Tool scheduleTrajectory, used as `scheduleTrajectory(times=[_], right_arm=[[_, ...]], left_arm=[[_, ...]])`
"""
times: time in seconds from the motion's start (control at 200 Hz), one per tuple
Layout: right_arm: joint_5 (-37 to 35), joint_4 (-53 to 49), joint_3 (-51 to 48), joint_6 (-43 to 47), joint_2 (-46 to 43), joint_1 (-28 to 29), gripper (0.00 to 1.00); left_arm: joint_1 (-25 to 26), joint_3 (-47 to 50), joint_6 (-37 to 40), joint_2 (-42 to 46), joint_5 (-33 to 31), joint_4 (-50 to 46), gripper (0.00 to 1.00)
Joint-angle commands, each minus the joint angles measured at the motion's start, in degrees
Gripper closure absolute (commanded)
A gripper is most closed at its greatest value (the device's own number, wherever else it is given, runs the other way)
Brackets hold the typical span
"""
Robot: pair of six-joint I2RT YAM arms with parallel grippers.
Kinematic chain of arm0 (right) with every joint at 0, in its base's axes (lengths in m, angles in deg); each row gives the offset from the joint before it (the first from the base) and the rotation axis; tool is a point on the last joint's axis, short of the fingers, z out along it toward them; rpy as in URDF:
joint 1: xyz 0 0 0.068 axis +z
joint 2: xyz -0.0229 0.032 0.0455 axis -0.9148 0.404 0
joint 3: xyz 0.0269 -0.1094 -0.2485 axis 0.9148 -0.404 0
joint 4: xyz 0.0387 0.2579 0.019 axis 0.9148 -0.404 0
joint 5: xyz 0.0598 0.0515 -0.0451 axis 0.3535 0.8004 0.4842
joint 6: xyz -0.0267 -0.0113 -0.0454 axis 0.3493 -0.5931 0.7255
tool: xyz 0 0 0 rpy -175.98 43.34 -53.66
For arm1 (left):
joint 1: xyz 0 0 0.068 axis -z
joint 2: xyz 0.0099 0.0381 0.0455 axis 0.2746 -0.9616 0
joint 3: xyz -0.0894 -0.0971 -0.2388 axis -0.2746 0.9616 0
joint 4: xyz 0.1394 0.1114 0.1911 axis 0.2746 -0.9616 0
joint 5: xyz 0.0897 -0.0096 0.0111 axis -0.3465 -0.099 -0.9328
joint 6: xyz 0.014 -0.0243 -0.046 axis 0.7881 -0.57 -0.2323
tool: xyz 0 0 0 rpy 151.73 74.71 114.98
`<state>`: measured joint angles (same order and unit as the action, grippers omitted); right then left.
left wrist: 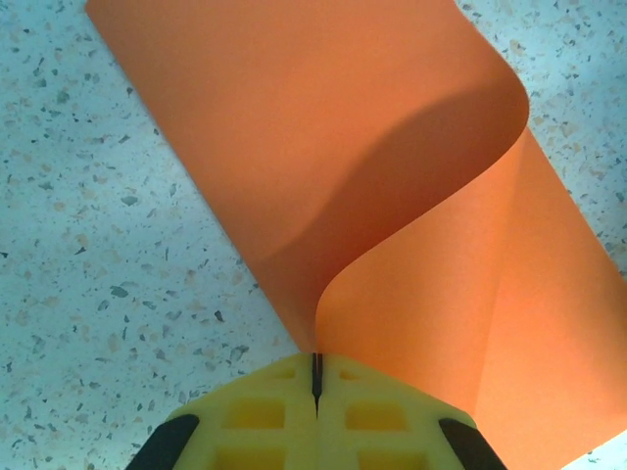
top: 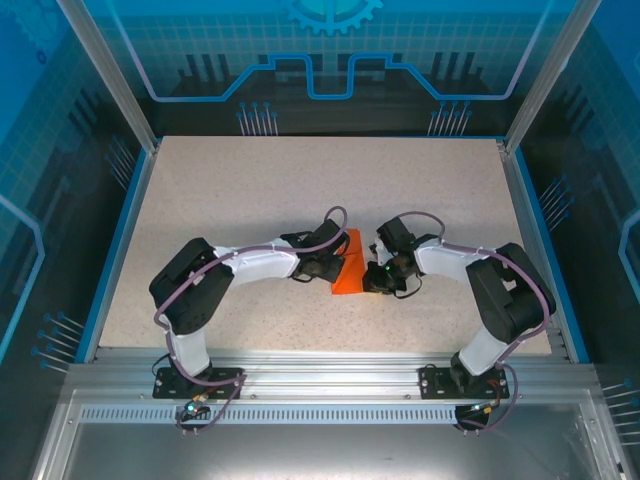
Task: Fold a paper plane with a square sheet of paper (fold left side to right side)
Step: Fold the triangle a second time at the center of the table.
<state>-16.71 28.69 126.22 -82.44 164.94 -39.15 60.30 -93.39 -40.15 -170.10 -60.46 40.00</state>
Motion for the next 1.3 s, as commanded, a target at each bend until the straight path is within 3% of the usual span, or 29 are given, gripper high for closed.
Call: scheduleTrajectory(times=[0.0,0.805,1.06,1.295], right_arm=[[-2.49,-1.95,-0.23,0.99,2.25,1.39,0.84],[-2.18,-2.31,0.32,1.33,2.12,1.54,0.84],[5.27,0.98,-0.22,0.47,-4.06,-1.95,0.82],[11.68,13.4,0.87,-9.68,-2.46,-4.96,0.83]], left_arm=[[-0.66,-1.72,1.02,-1.6,1.38,-0.25,0.98],[-0.75,-2.22,0.94,-4.87,1.71,0.19,0.98],[-0.67,-1.35,0.54,-4.81,1.6,0.1,0.98],[-0.61,-0.92,0.32,-4.35,2.04,0.49,0.98]])
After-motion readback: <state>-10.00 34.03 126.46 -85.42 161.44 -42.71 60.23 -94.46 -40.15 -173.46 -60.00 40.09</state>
